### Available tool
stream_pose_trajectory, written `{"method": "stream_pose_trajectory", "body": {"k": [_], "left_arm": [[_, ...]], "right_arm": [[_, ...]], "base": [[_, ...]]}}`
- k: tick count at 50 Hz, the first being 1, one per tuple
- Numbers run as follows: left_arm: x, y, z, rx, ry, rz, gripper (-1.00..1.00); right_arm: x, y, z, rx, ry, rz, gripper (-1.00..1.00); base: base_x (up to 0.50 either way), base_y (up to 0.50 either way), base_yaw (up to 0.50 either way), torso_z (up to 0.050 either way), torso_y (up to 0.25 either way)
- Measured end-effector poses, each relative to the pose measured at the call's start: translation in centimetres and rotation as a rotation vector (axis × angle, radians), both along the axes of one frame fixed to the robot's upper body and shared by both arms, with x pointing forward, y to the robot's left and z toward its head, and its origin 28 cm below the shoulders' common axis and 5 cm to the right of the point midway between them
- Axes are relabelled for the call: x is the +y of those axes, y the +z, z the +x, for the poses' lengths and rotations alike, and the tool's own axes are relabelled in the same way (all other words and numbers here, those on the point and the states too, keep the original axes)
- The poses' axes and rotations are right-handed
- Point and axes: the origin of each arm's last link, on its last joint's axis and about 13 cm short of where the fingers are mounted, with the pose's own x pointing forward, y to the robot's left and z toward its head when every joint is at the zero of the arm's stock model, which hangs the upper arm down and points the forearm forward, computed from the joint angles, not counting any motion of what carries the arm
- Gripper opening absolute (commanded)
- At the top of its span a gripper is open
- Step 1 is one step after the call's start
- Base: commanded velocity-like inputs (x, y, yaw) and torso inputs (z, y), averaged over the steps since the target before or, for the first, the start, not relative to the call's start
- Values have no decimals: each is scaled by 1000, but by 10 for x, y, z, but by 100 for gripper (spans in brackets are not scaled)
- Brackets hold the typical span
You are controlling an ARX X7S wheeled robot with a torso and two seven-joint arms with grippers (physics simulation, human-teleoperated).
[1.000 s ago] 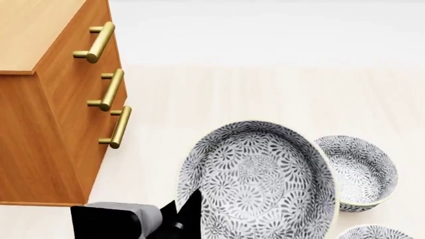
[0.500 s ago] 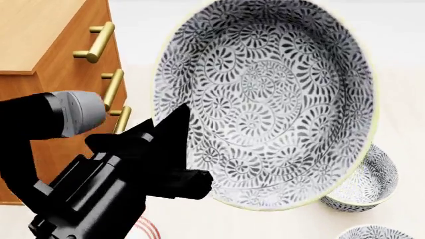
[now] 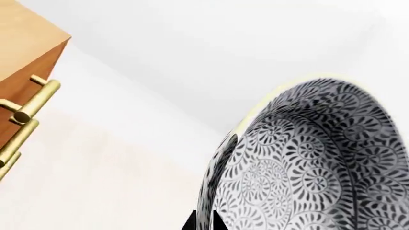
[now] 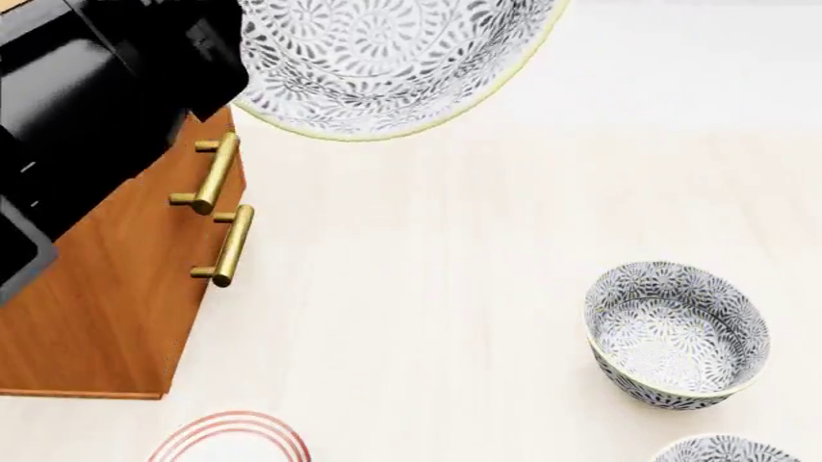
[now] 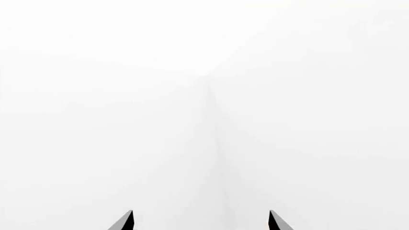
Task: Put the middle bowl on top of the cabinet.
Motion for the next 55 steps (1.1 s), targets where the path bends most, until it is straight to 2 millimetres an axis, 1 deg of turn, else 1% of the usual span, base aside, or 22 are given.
{"method": "stream_pose_trajectory", "body": {"k": [9, 20, 25, 33, 46, 55], "left_arm": [[6, 25, 27, 115, 147, -25, -100], [15, 39, 64, 207, 381, 12, -100], [23, 40, 81, 244, 488, 32, -100], [39, 40, 106, 308, 627, 22, -100], [68, 41, 132, 368, 790, -23, -100], [89, 35, 149, 445, 847, -108, -100]], "right_arm": [[-1, 0, 0, -1, 1, -1, 100], [-3, 0, -1, -2, 0, -2, 100], [-3, 0, -1, -2, 0, -1, 100], [-3, 0, -2, -3, -3, 0, 100], [-2, 1, -4, -1, -3, 0, 100], [-1, 2, -5, -1, -5, -2, 100]], "base": [[0, 0, 0, 0, 0], [0, 0, 0, 0, 0], [0, 0, 0, 0, 0], [0, 0, 0, 0, 0], [0, 0, 0, 0, 1], [0, 0, 0, 0, 0]]}}
